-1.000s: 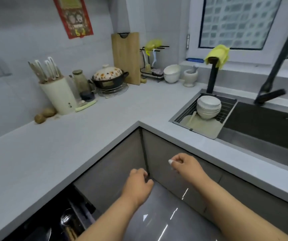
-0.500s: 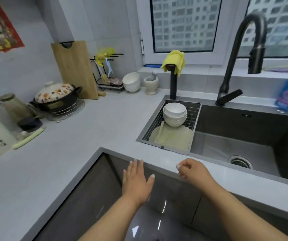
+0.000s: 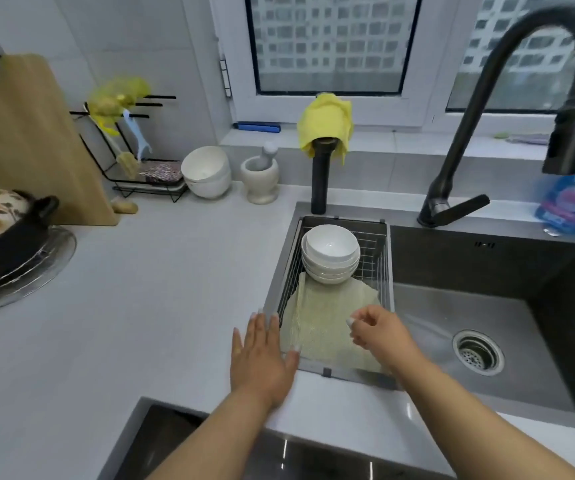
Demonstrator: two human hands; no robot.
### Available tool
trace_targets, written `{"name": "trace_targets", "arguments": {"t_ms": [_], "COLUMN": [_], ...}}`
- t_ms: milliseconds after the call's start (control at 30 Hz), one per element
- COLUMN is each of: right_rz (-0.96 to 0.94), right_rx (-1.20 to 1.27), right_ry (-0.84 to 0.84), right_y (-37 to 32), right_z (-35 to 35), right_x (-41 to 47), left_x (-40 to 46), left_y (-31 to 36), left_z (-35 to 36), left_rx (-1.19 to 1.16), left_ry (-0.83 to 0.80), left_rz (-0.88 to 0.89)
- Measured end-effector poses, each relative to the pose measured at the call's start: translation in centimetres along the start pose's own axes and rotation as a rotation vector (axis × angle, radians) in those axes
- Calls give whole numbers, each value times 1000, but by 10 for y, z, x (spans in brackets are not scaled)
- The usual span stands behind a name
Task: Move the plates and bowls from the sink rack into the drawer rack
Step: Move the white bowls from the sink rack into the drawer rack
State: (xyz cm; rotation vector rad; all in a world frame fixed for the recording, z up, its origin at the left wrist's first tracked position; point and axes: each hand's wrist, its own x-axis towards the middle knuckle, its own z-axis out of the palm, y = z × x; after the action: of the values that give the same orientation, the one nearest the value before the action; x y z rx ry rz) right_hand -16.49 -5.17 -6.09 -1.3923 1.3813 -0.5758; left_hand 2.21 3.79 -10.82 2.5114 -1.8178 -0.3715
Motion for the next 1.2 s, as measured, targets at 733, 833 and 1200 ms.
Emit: {"name": "trace_targets", "arguments": {"t_ms": [733, 833, 1200], "right_rz": [17, -55, -277], "right_rx": [-568, -542, -177], "right_ry": [151, 186, 327], "right_y": [-45, -45, -60], "right_z": [30, 27, 10], "right_x": [158, 155, 86], "left_x": [62, 63, 59], "left_y": [-17, -17, -15], "left_z": [3, 4, -6], "left_rx": [16, 17, 24], "left_ry": [162, 160, 85], "left_rz": [187, 190, 155]}}
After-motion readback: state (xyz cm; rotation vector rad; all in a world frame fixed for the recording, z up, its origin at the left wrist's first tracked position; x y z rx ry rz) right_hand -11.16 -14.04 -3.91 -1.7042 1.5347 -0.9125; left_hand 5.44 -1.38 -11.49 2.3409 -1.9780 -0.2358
